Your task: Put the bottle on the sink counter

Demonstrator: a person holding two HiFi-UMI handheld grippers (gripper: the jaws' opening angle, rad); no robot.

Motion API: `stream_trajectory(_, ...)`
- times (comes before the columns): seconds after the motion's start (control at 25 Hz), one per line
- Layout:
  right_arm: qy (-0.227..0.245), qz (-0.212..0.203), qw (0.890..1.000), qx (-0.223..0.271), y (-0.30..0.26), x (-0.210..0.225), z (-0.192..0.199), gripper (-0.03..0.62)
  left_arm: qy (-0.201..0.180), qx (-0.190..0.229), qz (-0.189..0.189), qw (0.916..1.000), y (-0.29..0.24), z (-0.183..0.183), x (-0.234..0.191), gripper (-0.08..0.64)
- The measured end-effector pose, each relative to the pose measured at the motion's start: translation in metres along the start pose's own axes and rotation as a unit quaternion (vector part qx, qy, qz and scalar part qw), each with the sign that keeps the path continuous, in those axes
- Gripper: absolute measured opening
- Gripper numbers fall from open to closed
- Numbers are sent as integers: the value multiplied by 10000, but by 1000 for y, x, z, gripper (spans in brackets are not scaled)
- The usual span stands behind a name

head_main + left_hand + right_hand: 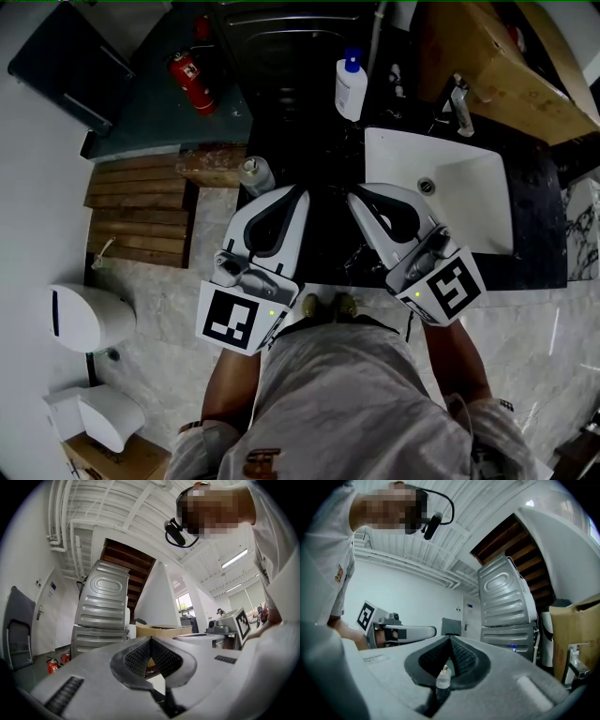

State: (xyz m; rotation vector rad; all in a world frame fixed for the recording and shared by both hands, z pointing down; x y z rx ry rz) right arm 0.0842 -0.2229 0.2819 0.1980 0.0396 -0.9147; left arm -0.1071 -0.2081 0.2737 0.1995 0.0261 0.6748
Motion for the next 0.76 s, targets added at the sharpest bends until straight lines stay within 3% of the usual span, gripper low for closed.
stream_trajectory(0.44, -33, -36, 10000, -50, 0, 5, 2, 0, -27, -224, 23, 9997, 3, 5, 1, 0)
stream_trajectory(0.76, -56, -82, 9999, -61, -2, 5, 4, 0, -32, 29, -22, 10000, -1, 0, 1, 0)
Point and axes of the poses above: the fingertips, and each gripper's own axes: y backward along the fingers, x to its right, z out of its underside, the point moved 10 cm from there along y, backward along the fingers, and after that the axes turned 1 degree about x, right-handed, at the moved point
